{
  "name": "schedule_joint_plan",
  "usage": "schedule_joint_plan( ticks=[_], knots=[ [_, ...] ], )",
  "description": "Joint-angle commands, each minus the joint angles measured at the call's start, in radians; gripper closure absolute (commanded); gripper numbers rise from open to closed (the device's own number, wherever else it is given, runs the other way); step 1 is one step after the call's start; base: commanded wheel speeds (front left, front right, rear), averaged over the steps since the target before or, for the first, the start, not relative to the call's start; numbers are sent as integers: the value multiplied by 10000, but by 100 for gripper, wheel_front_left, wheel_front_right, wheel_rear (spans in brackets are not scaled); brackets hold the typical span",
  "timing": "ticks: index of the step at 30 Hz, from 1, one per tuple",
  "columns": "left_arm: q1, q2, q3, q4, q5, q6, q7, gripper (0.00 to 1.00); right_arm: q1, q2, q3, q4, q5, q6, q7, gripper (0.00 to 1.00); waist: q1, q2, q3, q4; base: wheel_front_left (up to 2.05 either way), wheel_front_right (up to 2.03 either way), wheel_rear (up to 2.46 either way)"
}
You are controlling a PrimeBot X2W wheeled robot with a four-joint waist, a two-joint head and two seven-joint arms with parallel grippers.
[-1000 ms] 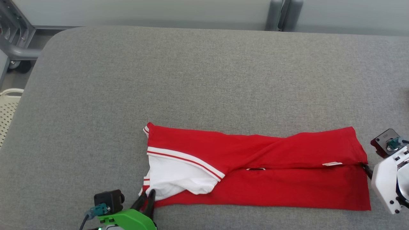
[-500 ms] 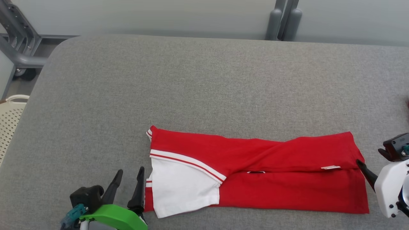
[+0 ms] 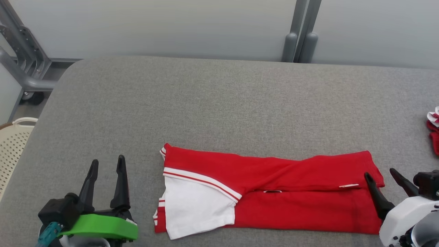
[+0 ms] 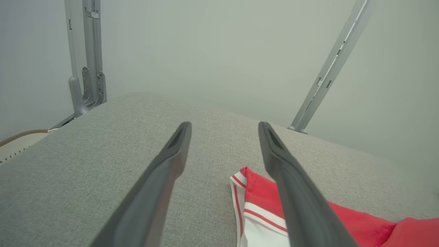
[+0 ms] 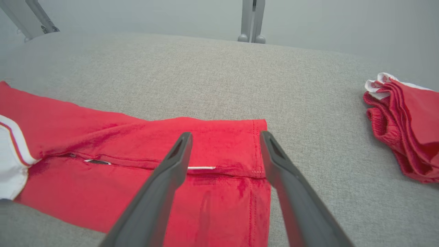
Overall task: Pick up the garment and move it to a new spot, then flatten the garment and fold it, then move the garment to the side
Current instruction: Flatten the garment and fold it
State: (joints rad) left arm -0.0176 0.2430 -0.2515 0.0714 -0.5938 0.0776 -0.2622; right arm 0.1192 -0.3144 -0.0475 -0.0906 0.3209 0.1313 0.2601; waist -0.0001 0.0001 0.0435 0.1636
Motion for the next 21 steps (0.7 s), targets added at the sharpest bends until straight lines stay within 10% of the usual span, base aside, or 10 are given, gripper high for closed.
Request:
schedule_joint_plan(
  ticks=[1, 7, 21],
  knots=[
    [160, -79, 253, 112, 138, -129, -23, 0, 96, 317, -181, 136, -105, -13, -407, 0, 1, -1, -186, -53, 0, 0, 0],
    [173, -249, 807, 480, 749, -345, -27, 0, -65, 1644, -504, 857, -278, -8, -1984, 0, 1, -1, -533, -130, 0, 0, 0],
    [-453, 69, 233, 1971, 1898, -1251, -26, 0, -315, 2480, -39, 2499, -569, -8, -4372, 0, 1, -1, -1001, -250, 0, 0, 0]
  ],
)
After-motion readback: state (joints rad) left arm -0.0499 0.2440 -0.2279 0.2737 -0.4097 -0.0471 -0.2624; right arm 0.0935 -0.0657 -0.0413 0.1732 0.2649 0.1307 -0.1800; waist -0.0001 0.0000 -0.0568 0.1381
